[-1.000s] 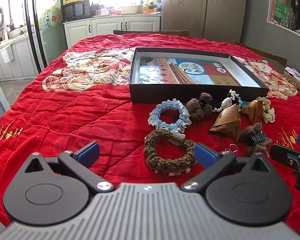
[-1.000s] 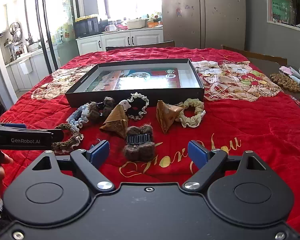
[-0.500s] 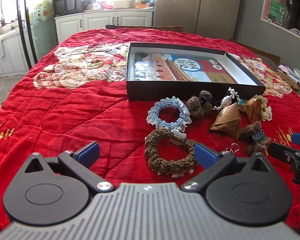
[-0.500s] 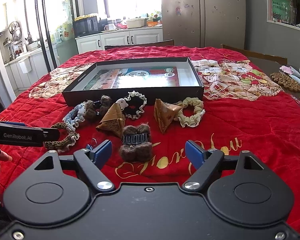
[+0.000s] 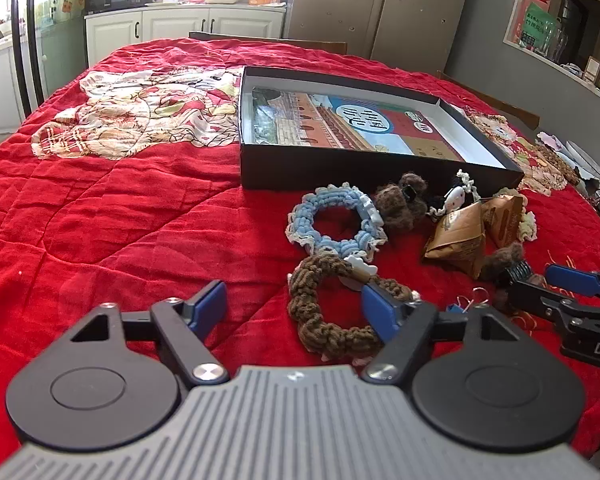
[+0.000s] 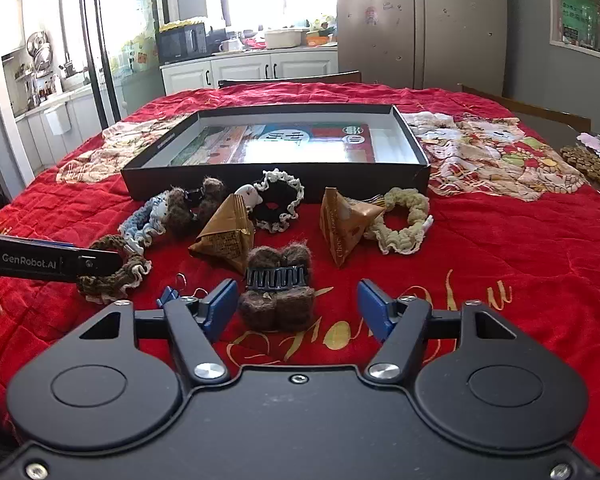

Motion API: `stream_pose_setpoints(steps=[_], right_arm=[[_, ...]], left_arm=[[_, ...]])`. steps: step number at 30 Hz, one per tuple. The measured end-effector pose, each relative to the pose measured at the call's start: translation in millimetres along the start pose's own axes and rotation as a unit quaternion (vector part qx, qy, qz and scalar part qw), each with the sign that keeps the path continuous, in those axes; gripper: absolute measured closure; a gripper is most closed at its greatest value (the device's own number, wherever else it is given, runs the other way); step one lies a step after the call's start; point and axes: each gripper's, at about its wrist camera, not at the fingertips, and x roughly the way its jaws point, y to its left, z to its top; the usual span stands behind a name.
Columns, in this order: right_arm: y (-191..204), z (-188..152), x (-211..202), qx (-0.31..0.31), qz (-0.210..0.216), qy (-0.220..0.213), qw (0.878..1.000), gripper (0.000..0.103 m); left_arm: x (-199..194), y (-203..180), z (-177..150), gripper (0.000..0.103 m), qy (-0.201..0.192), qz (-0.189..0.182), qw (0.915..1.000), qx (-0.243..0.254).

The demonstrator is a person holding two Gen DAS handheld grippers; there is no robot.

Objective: Organize objects
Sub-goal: 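Grasp the brown fuzzy comb clip with the right tool while the left tool grasps the braided brown ring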

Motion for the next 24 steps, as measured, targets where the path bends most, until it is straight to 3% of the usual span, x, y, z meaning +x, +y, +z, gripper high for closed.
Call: stream_pose_setpoints(steps=[9,14,17,24], right_arm=[[5.2,-0.9,17.5,-0.013,0.011,0.007,1.000,0.051],[9.3,-2.8,20.9,-0.023,0.012,0.008,1.000,0.058],[9.0,-3.7,23.0,-0.023,0.014,0.009,1.000,0.063],[7.5,-6.2,20.6,-0.026,0.019,0.003,0.999,0.067]], left_arm=[[4.0,2.1,0.1,0.047,-0.010,0.008,0.9999,0.007],[3.3,3.5,-0.7,0.075,-0.013,0.007,0.9999,0.008],[2.8,4.4,-1.0,0.086,-0.014,0.000,0.9999,0.006],[-0.8,5.1,-1.1,0.090,-0.019,-0.012,0.9998,0.001]])
